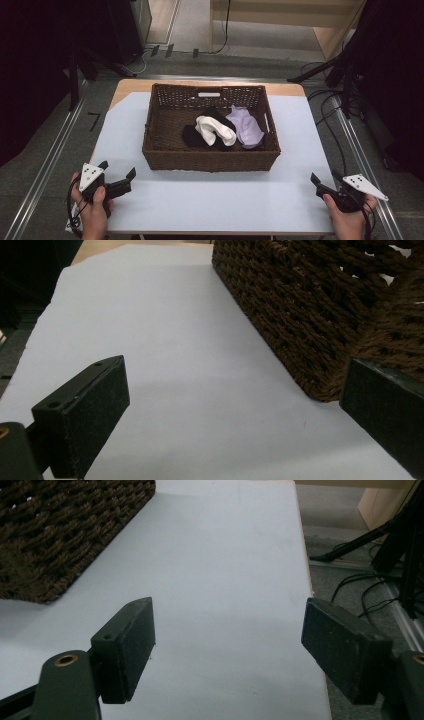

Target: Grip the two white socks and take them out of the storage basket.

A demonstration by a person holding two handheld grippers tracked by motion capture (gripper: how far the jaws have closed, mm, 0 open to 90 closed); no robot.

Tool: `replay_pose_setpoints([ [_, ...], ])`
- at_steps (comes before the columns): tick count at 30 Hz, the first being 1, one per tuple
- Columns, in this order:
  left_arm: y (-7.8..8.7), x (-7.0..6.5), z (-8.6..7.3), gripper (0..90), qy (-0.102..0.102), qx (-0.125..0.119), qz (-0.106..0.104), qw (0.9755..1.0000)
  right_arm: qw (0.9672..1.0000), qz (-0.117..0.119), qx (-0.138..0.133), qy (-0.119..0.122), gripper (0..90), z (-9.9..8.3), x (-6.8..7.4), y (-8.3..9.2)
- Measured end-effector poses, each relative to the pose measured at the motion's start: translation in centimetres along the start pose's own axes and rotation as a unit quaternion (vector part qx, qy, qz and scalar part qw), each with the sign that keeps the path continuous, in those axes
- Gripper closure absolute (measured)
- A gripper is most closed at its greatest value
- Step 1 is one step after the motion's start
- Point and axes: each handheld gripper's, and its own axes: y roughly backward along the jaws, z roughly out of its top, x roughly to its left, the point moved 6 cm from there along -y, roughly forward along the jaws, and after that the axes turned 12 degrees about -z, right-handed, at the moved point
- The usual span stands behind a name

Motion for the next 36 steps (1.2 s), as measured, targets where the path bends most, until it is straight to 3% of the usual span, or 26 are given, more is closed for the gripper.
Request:
replay_pose_setpoints([
  [5,0.1,0.1,0.0,0.4,0.006,-0.004,0.003,1.0000,0.9999,-0.006,-0.002,-0.009,22.6,0.2,-0.1,0.0],
  [7,0.1,0.3,0.0,0.4,0.012,-0.003,0.008,0.9999,0.9996,-0.012,0.003,-0.025,22.5,0.5,-0.3,-0.1],
  [11,0.0,0.3,0.0,0.4,0.014,0.000,0.005,0.9999,0.9996,-0.005,0.004,-0.028,23.4,1.5,-0.4,-0.5],
  [15,-0.1,0.3,0.0,0.4,0.017,0.003,0.002,0.9999,0.9999,0.002,0.009,-0.010,25.6,3.0,-0.1,-1.2],
  [17,-0.1,0.3,0.0,0.4,0.017,0.004,0.001,0.9999,0.9996,0.008,0.024,0.014,23.9,4.0,0.6,-1.7],
  [20,0.0,0.3,0.0,0.4,0.014,0.001,0.000,0.9999,0.9988,0.018,0.033,0.031,24.5,4.8,0.9,-2.1],
  [22,0.0,0.3,0.0,0.4,0.014,-0.004,0.000,0.9999,0.9981,0.012,0.036,0.049,24.8,5.7,1.2,-2.6],
  [28,0.1,0.3,0.0,0.4,0.014,-0.002,0.001,0.9999,0.9968,0.004,0.048,0.063,26.3,7.9,1.3,-4.1],
  [31,0.1,0.2,0.0,0.4,0.010,-0.005,-0.003,0.9999,0.9958,0.012,0.061,0.067,27.5,8.8,1.5,-4.8],
  [36,0.1,0.1,0.0,0.4,0.006,-0.009,-0.005,0.9999,0.9909,0.019,0.079,0.107,27.8,10.7,2.0,-6.1],
])
